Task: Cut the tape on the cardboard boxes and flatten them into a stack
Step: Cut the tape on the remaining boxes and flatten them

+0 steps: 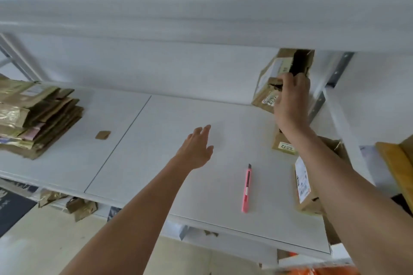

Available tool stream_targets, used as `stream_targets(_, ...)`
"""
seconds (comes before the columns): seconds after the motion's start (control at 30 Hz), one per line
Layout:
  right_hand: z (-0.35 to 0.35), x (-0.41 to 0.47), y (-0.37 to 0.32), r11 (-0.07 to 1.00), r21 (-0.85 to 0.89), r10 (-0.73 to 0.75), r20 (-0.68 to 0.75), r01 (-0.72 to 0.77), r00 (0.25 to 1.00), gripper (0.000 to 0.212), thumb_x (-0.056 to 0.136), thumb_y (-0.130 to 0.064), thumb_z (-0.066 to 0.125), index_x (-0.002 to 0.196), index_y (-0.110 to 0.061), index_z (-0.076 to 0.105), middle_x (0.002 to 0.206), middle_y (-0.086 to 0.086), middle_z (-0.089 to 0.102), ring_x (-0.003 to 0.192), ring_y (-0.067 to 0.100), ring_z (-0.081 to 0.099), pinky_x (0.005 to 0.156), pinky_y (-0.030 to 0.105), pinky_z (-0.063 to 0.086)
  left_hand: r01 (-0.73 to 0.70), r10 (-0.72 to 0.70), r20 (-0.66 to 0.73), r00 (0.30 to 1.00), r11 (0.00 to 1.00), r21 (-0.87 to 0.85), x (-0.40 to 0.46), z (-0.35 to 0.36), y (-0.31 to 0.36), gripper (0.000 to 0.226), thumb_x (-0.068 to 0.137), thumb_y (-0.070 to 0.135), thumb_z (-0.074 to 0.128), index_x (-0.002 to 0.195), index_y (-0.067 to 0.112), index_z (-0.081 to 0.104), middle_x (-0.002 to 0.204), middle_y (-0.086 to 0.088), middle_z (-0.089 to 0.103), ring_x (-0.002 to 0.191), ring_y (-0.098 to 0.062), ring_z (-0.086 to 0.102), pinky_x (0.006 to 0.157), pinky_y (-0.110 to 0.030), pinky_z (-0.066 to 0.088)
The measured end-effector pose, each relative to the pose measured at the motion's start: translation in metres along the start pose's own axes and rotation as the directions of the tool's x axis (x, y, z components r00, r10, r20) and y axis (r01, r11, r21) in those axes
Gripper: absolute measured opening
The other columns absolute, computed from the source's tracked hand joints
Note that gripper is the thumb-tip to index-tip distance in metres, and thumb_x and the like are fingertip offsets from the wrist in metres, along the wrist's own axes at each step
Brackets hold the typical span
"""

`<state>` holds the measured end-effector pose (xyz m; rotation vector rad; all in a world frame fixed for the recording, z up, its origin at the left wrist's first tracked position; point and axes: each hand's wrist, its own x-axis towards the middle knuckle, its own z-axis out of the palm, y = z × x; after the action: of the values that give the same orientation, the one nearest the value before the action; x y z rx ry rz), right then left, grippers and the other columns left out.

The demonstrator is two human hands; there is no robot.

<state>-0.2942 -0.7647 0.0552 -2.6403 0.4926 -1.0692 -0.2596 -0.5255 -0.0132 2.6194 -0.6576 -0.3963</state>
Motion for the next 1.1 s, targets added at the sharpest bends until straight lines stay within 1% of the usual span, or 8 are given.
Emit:
stream_targets(0.17, 0.021, -0.050, -0.054, 0.802, 0.560, 0.163, 0.128, -0.207, 0.978, 0.031, 0.089, 0.004, 0.058, 0.116, -0.008, 0.056, 0.114, 0.011, 0.058, 0.103, 0.025, 0.058, 0.084, 0.035, 0.048, 0.221, -0.278, -0.032, 0.960, 0.824, -0.521, -0.016, -0.013, -0.029, 0.058, 0.103, 0.047, 0.037, 0.153, 0.019, 0.028, 0.152, -0.010, 0.038, 0.138, -0.028, 0.040, 0.114, -0.040, 0.031)
stream_targets(0.3, 0.046, -0.117, -0.085, -0.031, 0.630, 0.334, 0.739, -0.776, 0.586, 0.029, 0.094, 0.007, 0.054, 0.102, -0.020, 0.057, 0.108, 0.004, 0.066, 0.102, 0.027, 0.066, 0.079, 0.038, 0.056, 0.333, -0.437, 0.151, 0.886, 0.376, -0.865, -0.035, -0.025, -0.054, 0.057, 0.100, 0.061, 0.029, 0.146, 0.029, 0.038, 0.140, -0.002, 0.046, 0.123, -0.029, 0.050, 0.106, -0.051, 0.042)
stream_targets(0.37, 0.053, -0.146, -0.094, -0.166, 0.496, 0.261, 0.856, -0.853, 0.447, 0.030, 0.096, 0.008, 0.051, 0.101, -0.021, 0.055, 0.111, 0.005, 0.064, 0.093, 0.022, 0.066, 0.071, 0.034, 0.056, 0.363, -0.461, 0.184, 0.868, 0.335, -0.870, -0.041, -0.026, -0.067, 0.055, 0.100, 0.059, 0.034, 0.146, 0.028, 0.039, 0.139, -0.004, 0.048, 0.121, -0.029, 0.052, 0.104, -0.050, 0.043)
stream_targets(0.5, 0.062, -0.178, -0.097, -0.094, 0.368, 0.169, 0.922, -0.925, 0.350, 0.030, 0.096, 0.006, 0.055, 0.114, -0.017, 0.054, 0.109, 0.011, 0.068, 0.087, 0.023, 0.070, 0.070, 0.035, 0.060, 0.419, -0.499, 0.210, 0.841, 0.355, -0.836, -0.048, -0.022, -0.081, 0.056, 0.100, 0.048, 0.045, 0.152, 0.036, 0.028, 0.139, 0.001, 0.049, 0.119, -0.025, 0.052, 0.099, -0.047, 0.046)
stream_targets(0.67, 0.077, -0.191, -0.091, 0.282, 0.222, 0.207, 0.936, -0.933, 0.286, 0.043, 0.087, 0.004, 0.067, 0.117, -0.023, 0.051, 0.104, 0.014, 0.066, 0.094, 0.023, 0.068, 0.087, 0.037, 0.057, 0.328, -0.400, 0.157, 0.903, 0.403, -0.854, -0.047, -0.014, -0.080, 0.060, 0.092, 0.050, 0.060, 0.142, 0.052, 0.027, 0.145, 0.008, 0.039, 0.121, -0.022, 0.054, 0.086, -0.048, 0.056)
stream_targets(0.9, 0.079, -0.192, -0.074, 0.699, 0.139, 0.310, 0.826, -0.702, 0.471, 0.030, 0.082, 0.008, 0.055, 0.089, -0.020, 0.065, 0.088, -0.004, 0.063, 0.086, 0.018, 0.061, 0.058, 0.012, 0.043, 0.284, -0.297, 0.150, 0.943, 0.484, -0.828, -0.043, 0.004, -0.056, 0.071, 0.089, 0.029, 0.070, 0.139, 0.056, 0.028, 0.139, 0.004, 0.039, 0.112, -0.025, 0.059, 0.068, -0.046, 0.062)
stream_targets(1.0, 0.073, -0.174, -0.073, 0.600, 0.317, 0.317, 0.748, -0.734, 0.582, 0.024, 0.097, -0.009, 0.052, 0.114, -0.016, 0.068, 0.117, 0.005, 0.065, 0.092, 0.009, 0.061, 0.070, 0.011, 0.045, 0.296, -0.319, 0.144, 0.937, 0.502, -0.813, -0.038, 0.004, -0.053, 0.074, 0.087, 0.027, 0.072, 0.139, 0.055, 0.027, 0.137, 0.003, 0.041, 0.113, -0.027, 0.058, 0.066, -0.049, 0.062)
stream_targets(1.1, 0.063, -0.163, -0.088, 0.342, 0.444, 0.099, 0.859, -0.828, 0.501, 0.031, 0.102, -0.039, 0.048, 0.132, -0.036, 0.056, 0.126, -0.009, 0.063, 0.108, 0.005, 0.063, 0.089, 0.027, 0.053, 0.315, -0.328, 0.154, 0.932, 0.522, -0.793, -0.038, 0.001, -0.049, 0.075, 0.088, 0.024, 0.071, 0.141, 0.051, 0.026, 0.135, 0.003, 0.043, 0.110, -0.026, 0.059, 0.063, -0.044, 0.062)
